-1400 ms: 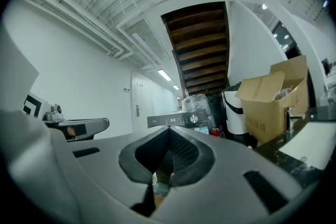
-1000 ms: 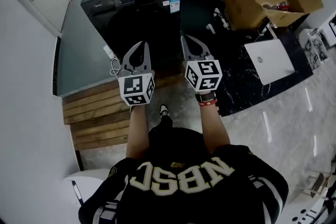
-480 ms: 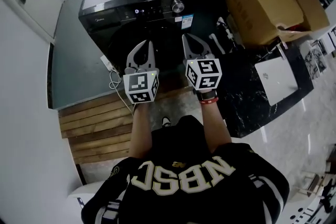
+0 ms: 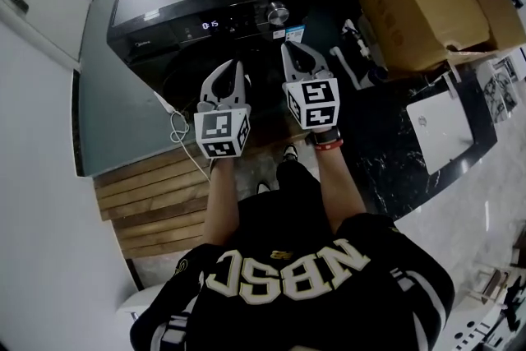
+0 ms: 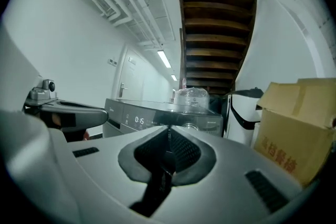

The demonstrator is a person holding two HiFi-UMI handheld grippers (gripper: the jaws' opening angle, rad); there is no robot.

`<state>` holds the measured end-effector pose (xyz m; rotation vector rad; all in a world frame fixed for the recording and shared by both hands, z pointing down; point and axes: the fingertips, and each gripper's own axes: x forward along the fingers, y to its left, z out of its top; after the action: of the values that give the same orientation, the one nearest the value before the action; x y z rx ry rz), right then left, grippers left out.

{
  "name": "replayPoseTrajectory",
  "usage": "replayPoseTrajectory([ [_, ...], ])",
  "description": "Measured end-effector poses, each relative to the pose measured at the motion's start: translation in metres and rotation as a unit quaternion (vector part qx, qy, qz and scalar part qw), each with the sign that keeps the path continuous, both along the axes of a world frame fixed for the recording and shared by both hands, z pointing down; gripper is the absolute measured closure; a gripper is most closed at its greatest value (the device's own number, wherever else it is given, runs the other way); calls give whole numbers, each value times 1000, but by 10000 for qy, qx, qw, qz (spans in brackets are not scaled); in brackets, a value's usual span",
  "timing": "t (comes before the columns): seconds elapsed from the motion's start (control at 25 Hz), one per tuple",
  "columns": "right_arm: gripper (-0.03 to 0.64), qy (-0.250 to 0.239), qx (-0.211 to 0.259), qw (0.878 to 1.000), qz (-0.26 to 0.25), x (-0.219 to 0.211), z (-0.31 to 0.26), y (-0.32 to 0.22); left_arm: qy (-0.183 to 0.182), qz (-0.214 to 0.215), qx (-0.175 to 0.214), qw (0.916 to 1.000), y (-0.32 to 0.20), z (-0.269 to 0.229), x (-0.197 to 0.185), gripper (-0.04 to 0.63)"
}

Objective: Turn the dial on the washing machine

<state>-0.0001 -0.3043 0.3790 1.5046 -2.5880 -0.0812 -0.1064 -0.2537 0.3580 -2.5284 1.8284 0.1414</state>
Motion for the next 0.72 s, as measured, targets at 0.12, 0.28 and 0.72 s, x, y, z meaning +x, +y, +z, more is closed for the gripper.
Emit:
replayPoseTrajectory([
  [0.12,584,270,26,9994,-199,-8,5,-22,85,-71,-66,9999,-24,5,0,583],
  [0.28,551,485,85,9984,-287,-10,10,-51,73,-59,-176,9998,-47,14,5,583],
  [0.72,428,1311,269,9895,-554,-19,20,-102,80,-69,-358,9993,-79,32,6,583],
])
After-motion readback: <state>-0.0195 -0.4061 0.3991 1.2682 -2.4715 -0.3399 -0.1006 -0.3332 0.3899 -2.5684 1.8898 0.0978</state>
